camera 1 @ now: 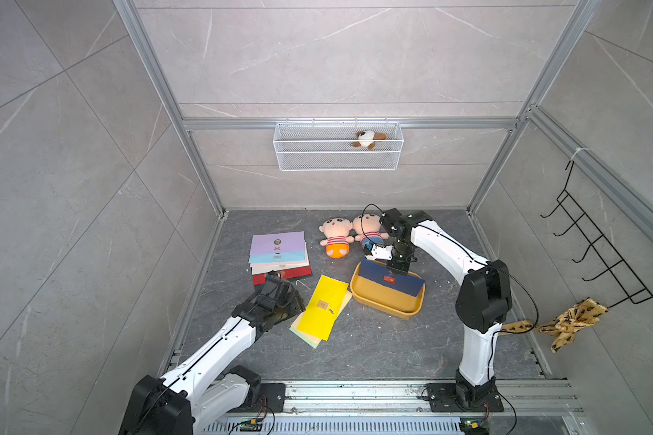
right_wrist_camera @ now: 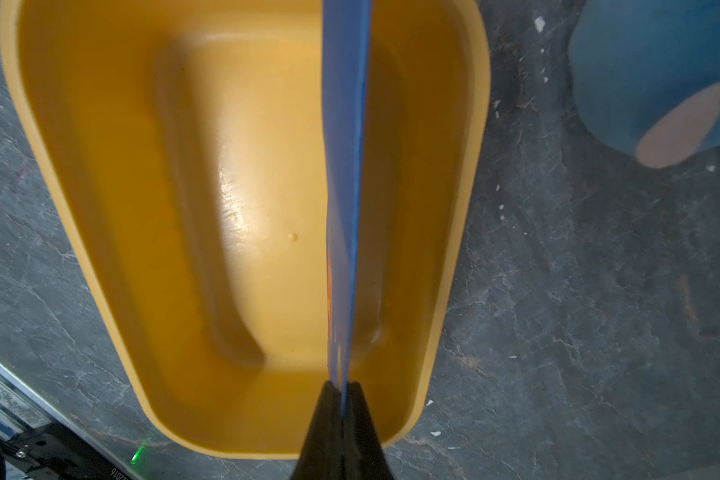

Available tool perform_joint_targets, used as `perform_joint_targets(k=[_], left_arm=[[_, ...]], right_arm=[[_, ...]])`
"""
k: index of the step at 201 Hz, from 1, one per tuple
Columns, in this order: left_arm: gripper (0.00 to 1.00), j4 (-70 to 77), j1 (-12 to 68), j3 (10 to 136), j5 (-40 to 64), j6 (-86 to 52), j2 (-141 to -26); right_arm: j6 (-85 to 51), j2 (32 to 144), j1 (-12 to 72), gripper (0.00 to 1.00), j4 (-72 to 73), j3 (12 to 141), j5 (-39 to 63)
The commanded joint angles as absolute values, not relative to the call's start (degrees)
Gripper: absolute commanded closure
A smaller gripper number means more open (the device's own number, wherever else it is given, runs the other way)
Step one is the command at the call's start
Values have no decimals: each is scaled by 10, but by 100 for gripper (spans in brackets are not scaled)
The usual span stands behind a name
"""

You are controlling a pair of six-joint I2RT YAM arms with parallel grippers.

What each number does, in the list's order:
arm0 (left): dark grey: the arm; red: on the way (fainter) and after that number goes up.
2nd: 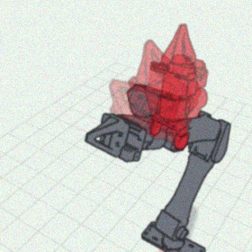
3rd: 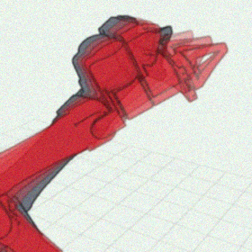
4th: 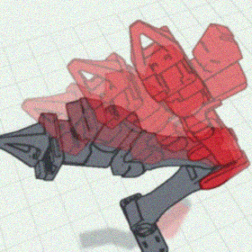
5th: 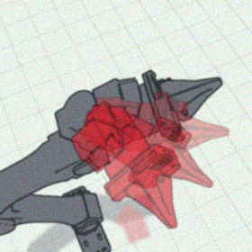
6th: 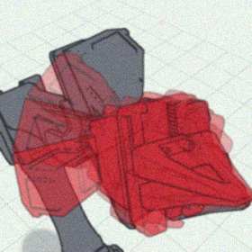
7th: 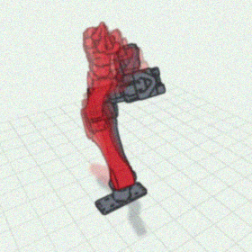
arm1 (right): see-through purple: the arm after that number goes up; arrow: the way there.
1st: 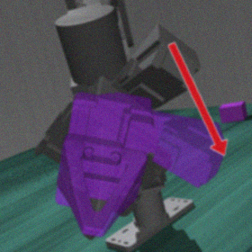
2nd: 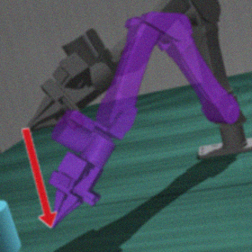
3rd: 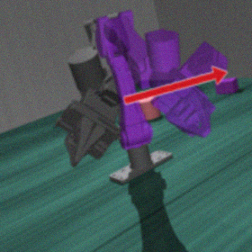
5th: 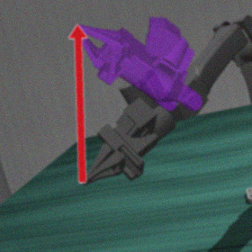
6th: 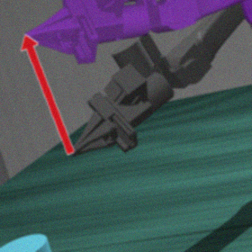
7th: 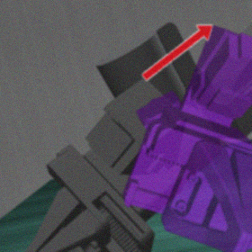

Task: Put the sealed envelopes into the storage box
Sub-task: Place the envelope in the storage box.

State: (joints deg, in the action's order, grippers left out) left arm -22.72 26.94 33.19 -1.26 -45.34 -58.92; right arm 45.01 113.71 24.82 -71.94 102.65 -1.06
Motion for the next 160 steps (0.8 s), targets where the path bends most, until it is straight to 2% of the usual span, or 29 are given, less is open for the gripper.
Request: perform_joint_targets(k=[1, 11, 28, 63, 99, 116, 134, 160], left_arm=[[33, -219, 272, 336, -4, -442, -594], [33, -219, 272, 336, -3, -443, -593], [33, -219, 272, 336, -4, -443, -593], [33, -220, 272, 336, -4, -442, -592], [33, -217, 272, 337, -4, -442, -599], [33, -206, 272, 337, -2, -440, -610], [33, -194, 272, 345, 0, -435, -630], [33, -171, 272, 371, 1, -416, -678]], right_arm=[[439, 1142, 247, 84, -718, 1045, -7], [434, 1142, 246, 73, -713, 1048, -7], [431, 1142, 246, 64, -707, 1055, -13], [426, 1131, 242, 61, -682, 1058, -41], [371, 1095, 241, 58, -665, 1086, -20], [302, 1063, 241, 57, -646, 1088, -13], [160, 998, 242, 55, -586, 1042, -2], [-83, 862, 256, 51, -415, 849, 89]])
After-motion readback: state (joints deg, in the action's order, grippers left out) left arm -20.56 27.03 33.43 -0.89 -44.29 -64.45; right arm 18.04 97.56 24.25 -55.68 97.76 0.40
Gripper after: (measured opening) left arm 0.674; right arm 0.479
